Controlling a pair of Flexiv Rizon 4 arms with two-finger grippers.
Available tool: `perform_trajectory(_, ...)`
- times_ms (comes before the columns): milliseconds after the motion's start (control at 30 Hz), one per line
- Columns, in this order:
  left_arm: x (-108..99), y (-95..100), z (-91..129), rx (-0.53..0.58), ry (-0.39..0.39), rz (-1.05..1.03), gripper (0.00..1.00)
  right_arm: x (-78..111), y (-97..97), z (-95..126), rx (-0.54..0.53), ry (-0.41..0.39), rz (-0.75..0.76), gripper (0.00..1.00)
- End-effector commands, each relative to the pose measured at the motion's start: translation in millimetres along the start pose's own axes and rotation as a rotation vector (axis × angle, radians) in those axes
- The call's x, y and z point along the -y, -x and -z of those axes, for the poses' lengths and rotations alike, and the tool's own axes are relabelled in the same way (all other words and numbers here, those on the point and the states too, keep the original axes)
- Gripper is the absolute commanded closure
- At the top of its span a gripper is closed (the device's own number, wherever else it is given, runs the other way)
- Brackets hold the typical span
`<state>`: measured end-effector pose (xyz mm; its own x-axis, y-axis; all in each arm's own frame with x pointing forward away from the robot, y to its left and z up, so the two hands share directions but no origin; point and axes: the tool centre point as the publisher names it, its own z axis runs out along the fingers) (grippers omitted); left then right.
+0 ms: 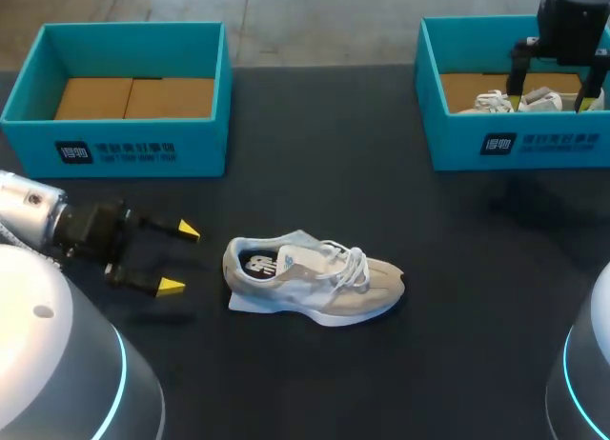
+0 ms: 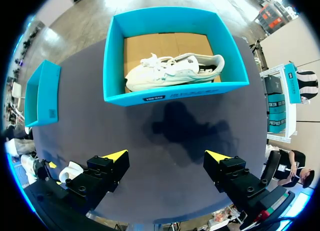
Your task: Take the shoe out of the shoebox, open the shoe tongue, remove and reinsert the insole, then place the shoe into the shoebox
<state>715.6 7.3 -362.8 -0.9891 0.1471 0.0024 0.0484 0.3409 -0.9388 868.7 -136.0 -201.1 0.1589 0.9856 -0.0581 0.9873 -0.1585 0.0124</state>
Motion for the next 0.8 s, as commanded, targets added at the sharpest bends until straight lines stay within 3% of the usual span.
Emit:
perform_trajectory(33, -9.1, 4.0, -5.7, -0.011, -0.025, 0.018, 0.00, 0.6, 0.6, -0.5, -0.002, 0.002, 0.000, 0.00)
perform_trajectory(467, -9.9, 4.1, -7.0, -0.007, -0.025, 0.030, 0.00, 0.6, 0.6, -0.5, -0.002, 0.002, 0.000, 0.00)
perform_trajectory(533, -18.5, 5.6, -12.7, 0.002, -0.016, 0.046, 0.00, 0.6, 0.6, -0.5, -0.002, 0.002, 0.000, 0.00)
perform_trajectory(800, -28.2, 12.7, -22.2, 0.024, -0.075, 0.095, 0.00, 0.6, 0.6, -0.5, -0.002, 0.002, 0.000, 0.00)
